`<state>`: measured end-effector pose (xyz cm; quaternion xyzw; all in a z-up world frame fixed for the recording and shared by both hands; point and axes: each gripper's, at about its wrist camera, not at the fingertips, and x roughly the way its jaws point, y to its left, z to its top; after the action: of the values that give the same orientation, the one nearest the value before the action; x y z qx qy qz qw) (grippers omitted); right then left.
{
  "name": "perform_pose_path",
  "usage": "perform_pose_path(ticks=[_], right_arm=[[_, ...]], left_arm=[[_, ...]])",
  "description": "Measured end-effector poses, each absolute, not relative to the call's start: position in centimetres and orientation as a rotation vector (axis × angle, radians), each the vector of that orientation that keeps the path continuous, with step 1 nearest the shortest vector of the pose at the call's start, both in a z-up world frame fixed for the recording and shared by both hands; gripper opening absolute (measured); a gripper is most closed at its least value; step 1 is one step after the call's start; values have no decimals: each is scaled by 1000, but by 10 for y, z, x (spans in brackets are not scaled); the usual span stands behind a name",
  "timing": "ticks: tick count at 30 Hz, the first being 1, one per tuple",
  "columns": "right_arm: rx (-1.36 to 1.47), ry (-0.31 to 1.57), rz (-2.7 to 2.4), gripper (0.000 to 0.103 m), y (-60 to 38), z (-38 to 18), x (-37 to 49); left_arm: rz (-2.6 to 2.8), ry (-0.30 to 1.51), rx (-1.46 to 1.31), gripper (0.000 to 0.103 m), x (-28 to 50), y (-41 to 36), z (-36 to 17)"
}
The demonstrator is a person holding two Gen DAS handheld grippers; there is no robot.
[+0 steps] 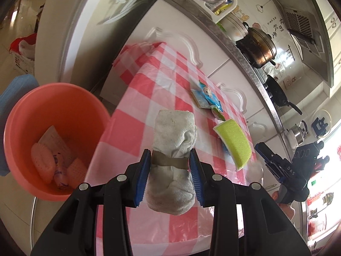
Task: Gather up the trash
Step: 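Lift the rolled cloth and bottle and carry both toward the orange bucket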
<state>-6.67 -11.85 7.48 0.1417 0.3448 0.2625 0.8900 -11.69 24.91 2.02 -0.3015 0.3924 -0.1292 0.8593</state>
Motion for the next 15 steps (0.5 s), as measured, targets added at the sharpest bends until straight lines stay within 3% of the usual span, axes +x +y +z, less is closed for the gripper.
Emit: perform_pose_path(ticks=[2, 4, 6, 9, 15], right_arm=[[288, 715, 539, 20, -119, 71, -70], [249, 711, 515, 28, -122, 64, -79], [257, 722, 544, 53, -129, 56, -91], [261, 781, 628, 70, -133, 52, -110], [101, 887, 607, 70, -139, 42, -152]], left_arm=[[-251, 819, -628, 39, -120, 252, 19], [-261, 814, -627, 39, -123, 251, 18], [-278, 820, -635, 39, -124, 249, 15], [-300, 838, -641, 39, -125, 243, 7], [-348, 883, -664, 39, -125, 226, -8]])
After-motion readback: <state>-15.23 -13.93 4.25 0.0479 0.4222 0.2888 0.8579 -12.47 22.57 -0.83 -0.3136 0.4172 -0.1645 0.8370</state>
